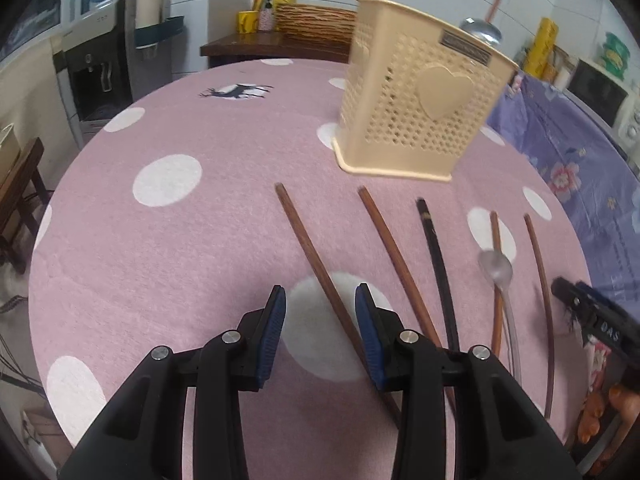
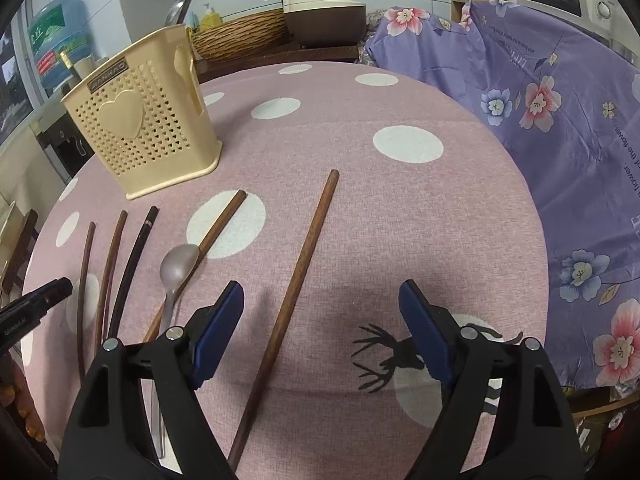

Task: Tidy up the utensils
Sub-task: 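Move both tools back down to the remaining brown chopsticks on the table, then close the right tool on a brown chopstick while the left tool grasps another brown chopstick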

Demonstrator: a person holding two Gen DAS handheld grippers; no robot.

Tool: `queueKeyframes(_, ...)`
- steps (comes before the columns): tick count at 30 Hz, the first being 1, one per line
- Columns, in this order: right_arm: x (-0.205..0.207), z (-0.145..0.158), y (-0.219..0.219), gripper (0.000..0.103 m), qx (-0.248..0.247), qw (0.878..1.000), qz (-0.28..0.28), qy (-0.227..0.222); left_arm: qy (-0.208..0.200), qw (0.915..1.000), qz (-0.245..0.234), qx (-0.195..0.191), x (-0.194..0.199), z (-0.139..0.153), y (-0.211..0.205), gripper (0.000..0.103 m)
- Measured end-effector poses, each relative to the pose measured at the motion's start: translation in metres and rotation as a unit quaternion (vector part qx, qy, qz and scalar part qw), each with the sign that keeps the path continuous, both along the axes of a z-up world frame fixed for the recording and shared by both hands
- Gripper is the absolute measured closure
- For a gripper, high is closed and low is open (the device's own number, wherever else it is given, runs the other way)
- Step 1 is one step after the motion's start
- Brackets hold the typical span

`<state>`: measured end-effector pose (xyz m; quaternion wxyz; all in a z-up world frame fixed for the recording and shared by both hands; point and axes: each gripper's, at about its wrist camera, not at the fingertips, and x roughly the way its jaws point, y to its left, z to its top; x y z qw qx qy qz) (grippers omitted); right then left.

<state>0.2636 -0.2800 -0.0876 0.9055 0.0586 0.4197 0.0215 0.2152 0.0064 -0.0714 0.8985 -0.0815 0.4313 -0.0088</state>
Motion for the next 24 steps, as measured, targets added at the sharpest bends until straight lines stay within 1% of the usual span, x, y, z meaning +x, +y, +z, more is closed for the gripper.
queueKeyframes(1,0.002,0.001,0.000,0.028,-0.001,1.000,-0.001,-0.001,0.000,1.0000,0.005,-0.004,0.003,0.000,0.001,0.066)
queueKeyframes(3,0.006,0.002,0.002,0.031,-0.006,1.000,0.000,-0.001,0.002,1.0000,0.006,-0.006,0.010,0.001,0.001,0.066)
queueKeyframes(5,0.013,0.004,0.006,0.034,-0.015,1.000,0.003,-0.002,0.000,0.9999,0.010,0.008,0.018,0.001,-0.002,0.066)
queueKeyframes(7,0.019,0.004,0.007,0.042,-0.024,1.000,0.004,0.000,0.005,0.9999,0.015,0.005,0.025,-0.001,-0.001,0.066)
queueKeyframes(9,0.027,0.003,0.008,0.046,-0.026,1.000,0.000,0.006,0.010,0.9997,0.022,0.004,0.030,-0.005,0.000,0.067)
queueKeyframes(11,0.035,0.000,0.007,0.051,-0.026,1.000,-0.007,0.013,0.016,0.9994,0.029,0.002,0.034,-0.010,0.002,0.072)
queueKeyframes(13,0.043,-0.002,0.007,0.056,-0.020,1.000,-0.013,0.021,0.013,0.9993,0.035,0.004,0.034,-0.012,0.003,0.074)
queueKeyframes(16,0.053,-0.006,0.009,0.064,-0.029,0.999,-0.017,0.032,0.011,0.9993,0.035,0.009,0.034,-0.012,0.002,0.076)
queueKeyframes(17,0.056,-0.008,0.010,0.065,-0.027,0.999,-0.016,0.038,0.011,0.9993,0.035,0.009,0.034,-0.012,0.003,0.078)
queueKeyframes(18,0.057,-0.007,0.011,0.069,-0.032,0.999,-0.018,0.035,0.010,0.9993,0.034,0.009,0.035,-0.012,0.003,0.078)
queueKeyframes(21,0.063,-0.008,0.016,0.073,-0.044,0.998,-0.018,0.036,0.011,0.9993,0.032,0.016,0.039,-0.012,0.002,0.083)
queueKeyframes(23,0.068,-0.009,0.019,0.078,-0.056,0.998,-0.017,0.035,0.012,0.9993,0.029,0.018,0.043,-0.013,0.002,0.087)
queueKeyframes(24,0.070,-0.009,0.021,0.082,-0.057,0.998,-0.014,0.034,0.012,0.9994,0.028,0.018,0.045,-0.013,0.002,0.088)
